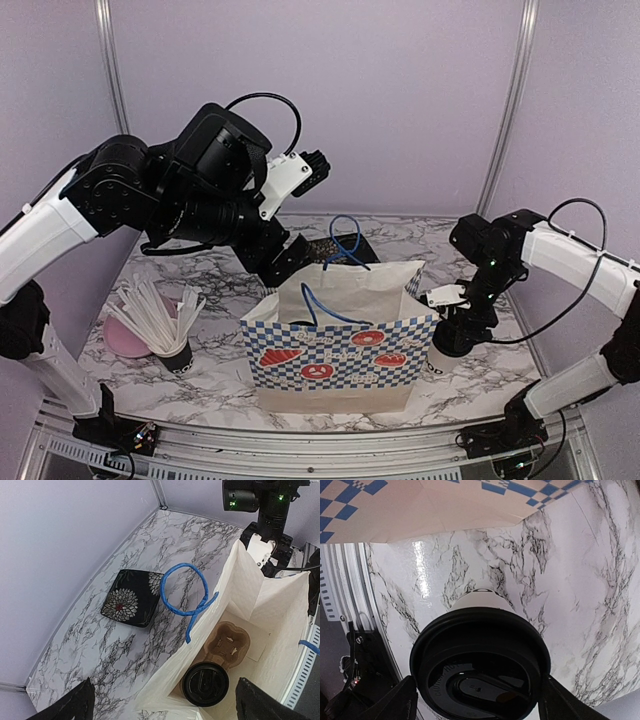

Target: Pack the takeout coffee

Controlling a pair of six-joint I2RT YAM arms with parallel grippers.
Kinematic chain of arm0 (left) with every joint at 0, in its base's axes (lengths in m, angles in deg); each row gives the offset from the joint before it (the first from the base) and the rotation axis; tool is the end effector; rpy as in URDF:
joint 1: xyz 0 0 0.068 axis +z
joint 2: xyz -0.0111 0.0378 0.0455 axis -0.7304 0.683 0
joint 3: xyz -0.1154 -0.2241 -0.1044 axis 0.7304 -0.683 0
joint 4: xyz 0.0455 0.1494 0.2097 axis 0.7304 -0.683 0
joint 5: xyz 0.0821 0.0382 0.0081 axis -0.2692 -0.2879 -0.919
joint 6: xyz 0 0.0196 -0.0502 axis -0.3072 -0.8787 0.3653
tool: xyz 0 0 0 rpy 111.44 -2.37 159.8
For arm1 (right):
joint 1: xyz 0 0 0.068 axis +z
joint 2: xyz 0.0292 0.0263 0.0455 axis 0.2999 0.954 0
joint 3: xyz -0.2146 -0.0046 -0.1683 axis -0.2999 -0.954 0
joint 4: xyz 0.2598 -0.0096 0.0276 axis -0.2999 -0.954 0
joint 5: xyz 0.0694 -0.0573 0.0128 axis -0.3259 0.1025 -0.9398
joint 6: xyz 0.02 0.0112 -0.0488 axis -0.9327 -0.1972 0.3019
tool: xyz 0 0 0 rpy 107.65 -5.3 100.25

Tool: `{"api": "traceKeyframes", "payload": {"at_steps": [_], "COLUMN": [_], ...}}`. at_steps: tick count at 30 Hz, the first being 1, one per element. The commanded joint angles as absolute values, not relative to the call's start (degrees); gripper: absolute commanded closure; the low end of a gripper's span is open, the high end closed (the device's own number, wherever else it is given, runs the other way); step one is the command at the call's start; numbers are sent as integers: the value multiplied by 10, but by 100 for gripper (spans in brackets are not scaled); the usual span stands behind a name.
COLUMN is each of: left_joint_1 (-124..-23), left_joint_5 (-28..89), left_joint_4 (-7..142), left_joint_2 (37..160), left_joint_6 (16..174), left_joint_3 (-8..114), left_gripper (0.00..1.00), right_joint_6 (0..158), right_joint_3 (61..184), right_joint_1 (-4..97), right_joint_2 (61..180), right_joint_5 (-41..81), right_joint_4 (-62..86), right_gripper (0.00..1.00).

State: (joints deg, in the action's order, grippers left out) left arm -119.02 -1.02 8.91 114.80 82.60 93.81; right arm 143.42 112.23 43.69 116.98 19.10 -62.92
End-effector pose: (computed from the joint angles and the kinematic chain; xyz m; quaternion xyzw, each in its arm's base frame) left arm 0.1118 -0.3003 0.4614 0.4429 0.7547 -0.1179 0.4694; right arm 0.1939 0.1017 0.2687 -0.6666 0.7412 0.0683 0.0404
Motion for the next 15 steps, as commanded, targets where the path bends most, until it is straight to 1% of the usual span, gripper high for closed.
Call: {"api": "traceKeyframes", "payload": {"at_steps": [1,12,15], "left_joint_1": [-1187,-1187,-1187], "left_joint_5": [-22,-25,-29], "left_joint_4": [102,101,102], "left_joint_2": [1128,1128,1128], "left_joint_6": [830,829,829], "left_joint_3": [938,939,942], "left_gripper": [1,1,1], "right_joint_6": [1424,1412,1409], "right_joint_3": [1112,1068,1073], "right_joint_1": [446,457,457], "right_joint_2": [1148,1126,1124], "right_joint_5": [190,204,204], "right_joint_4": [-613,-583,-585], "right_gripper": [20,21,24]}}
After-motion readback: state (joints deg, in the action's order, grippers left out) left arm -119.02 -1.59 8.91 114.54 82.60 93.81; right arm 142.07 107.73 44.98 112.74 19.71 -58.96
